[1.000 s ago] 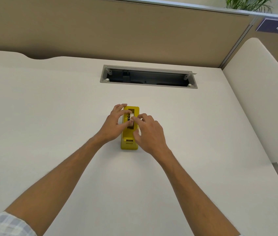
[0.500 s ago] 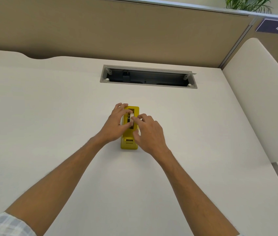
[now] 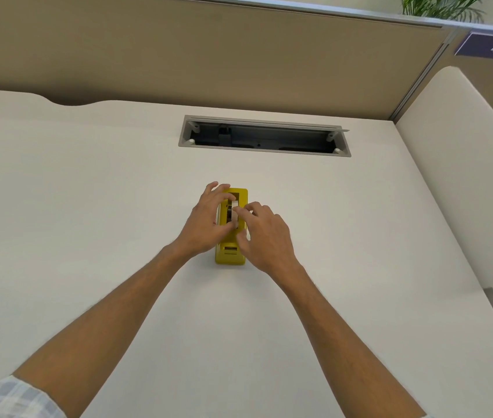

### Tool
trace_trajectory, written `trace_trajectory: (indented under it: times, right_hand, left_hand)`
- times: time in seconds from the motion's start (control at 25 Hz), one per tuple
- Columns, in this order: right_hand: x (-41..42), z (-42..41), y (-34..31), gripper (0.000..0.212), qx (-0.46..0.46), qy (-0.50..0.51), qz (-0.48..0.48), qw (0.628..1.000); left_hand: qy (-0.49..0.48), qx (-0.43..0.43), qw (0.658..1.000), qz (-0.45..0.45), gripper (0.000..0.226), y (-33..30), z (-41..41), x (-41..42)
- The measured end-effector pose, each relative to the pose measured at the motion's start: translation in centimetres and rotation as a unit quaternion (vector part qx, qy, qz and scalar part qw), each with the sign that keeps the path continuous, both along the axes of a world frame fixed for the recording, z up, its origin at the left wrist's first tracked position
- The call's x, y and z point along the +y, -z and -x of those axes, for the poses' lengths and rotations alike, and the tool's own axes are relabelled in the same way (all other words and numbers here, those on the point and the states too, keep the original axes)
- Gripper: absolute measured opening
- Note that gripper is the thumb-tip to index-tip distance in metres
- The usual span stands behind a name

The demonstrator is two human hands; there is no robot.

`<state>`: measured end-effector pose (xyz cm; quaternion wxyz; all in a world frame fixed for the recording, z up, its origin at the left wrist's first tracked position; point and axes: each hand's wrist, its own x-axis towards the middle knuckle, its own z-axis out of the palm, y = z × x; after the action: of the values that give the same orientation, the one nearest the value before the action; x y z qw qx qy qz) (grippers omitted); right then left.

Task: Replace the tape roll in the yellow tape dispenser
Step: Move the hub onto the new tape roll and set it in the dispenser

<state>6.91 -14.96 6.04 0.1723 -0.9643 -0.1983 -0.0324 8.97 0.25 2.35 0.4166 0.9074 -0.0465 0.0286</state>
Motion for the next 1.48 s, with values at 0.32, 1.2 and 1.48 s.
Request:
trace_trajectory:
  times: [0.32, 1.2, 1.48]
  right_hand:
    - [-0.11, -0.02, -0.08, 0.037, 0.0, -0.005, 0.004, 1.0]
    - [-0.11, 0.18, 0.26, 0.038, -0.002, -0.008, 0.011, 1.0]
    - [-0.28, -0.3, 0.17, 0.042, -0.005, -0.004, 0.023, 1.0]
  left_hand:
    - [0.018, 0.012, 1.0, 0.003, 0.039, -0.14, 0.08, 0.14]
    - [0.001, -0.017, 1.0, 0.008, 0.043, -0.53, 0.71, 0.03]
    - [-0.019, 0.001, 1.0, 0.012, 0.043, -0.88, 0.93, -0.03]
